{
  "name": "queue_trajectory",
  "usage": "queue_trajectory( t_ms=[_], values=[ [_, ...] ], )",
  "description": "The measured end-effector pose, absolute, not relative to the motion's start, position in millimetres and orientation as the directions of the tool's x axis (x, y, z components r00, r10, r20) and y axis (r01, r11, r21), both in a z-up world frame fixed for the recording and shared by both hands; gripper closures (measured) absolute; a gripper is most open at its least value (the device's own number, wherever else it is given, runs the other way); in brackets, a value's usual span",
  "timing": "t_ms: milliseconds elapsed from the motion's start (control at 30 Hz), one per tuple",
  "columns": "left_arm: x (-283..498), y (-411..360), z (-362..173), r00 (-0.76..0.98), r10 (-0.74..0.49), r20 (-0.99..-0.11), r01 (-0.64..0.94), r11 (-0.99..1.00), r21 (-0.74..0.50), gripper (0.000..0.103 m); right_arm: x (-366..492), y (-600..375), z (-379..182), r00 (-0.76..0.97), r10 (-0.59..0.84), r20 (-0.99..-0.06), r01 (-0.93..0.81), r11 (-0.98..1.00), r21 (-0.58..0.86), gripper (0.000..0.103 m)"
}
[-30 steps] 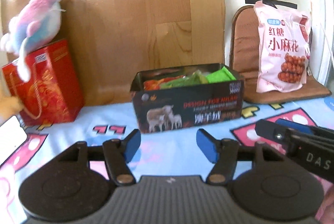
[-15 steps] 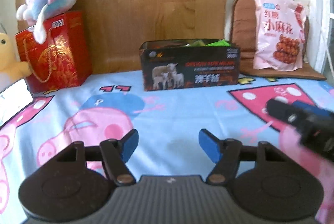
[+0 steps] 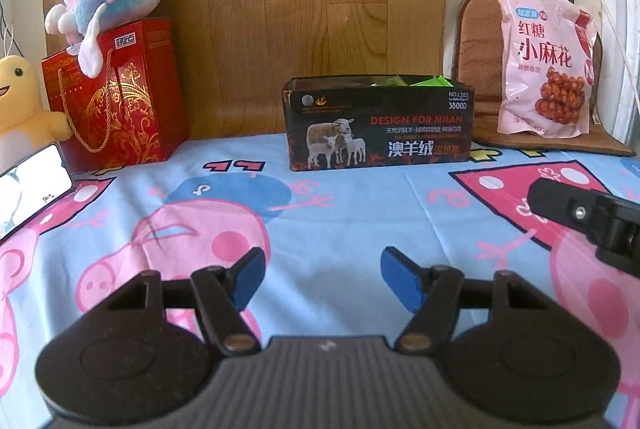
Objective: Organize snacks
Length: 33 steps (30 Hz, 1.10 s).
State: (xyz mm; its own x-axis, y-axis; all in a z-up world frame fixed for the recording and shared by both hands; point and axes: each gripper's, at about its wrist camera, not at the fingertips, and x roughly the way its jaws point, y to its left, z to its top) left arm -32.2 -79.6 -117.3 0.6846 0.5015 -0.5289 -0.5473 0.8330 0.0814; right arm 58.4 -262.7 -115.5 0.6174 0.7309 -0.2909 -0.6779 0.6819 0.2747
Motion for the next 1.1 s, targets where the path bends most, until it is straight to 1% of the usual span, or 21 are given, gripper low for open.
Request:
queue_trajectory(
  t_ms=[133, 267, 333, 400, 500, 600, 733, 900, 1100],
  values=[
    [-32, -80, -117, 0.684, 0.505, -0.526, -0.55, 0.831, 0.082, 0.037, 58, -264, -116, 0.616, 0.734, -0.287, -0.679, 0.679, 0.279, 0.035],
    [-32, -80, -117, 0.683, 0.507, -0.527, -0.552, 0.83, 0.082, 0.037, 57, -265, -115, 0.619, 0.734, -0.278, -0.678, 0.679, 0.283, 0.028],
    [-32, -79, -117, 0.686, 0.502, -0.527, -0.551, 0.831, 0.074, 0.037, 57, -265, -115, 0.617, 0.736, -0.279, -0.68, 0.677, 0.283, 0.026],
    [-32, -77, -117, 0.693, 0.484, -0.535, -0.542, 0.839, 0.058, 0.036, 58, -264, -115, 0.613, 0.737, -0.284, -0.68, 0.676, 0.285, 0.023],
    [-33, -72, -117, 0.712, 0.444, -0.544, -0.524, 0.852, 0.01, 0.028, 61, -264, -116, 0.612, 0.734, -0.294, -0.674, 0.679, 0.292, 0.019],
    [-37, -70, -116, 0.747, 0.4, -0.531, -0.491, 0.87, -0.036, 0.026, 62, -262, -117, 0.62, 0.719, -0.314, -0.656, 0.694, 0.295, 0.018],
    [-42, -74, -115, 0.793, 0.35, -0.498, -0.432, 0.9, -0.056, 0.026, 65, -256, -119, 0.643, 0.677, -0.358, -0.619, 0.735, 0.277, 0.018],
    [-40, -72, -115, 0.811, 0.292, -0.507, -0.384, 0.919, -0.085, 0.026, 68, -246, -121, 0.672, 0.616, -0.412, -0.567, 0.785, 0.249, 0.019],
    [-38, -72, -117, 0.799, 0.29, -0.527, -0.392, 0.915, -0.091, 0.026, 76, -243, -124, 0.657, 0.596, -0.462, -0.543, 0.799, 0.258, 0.018]
  ],
)
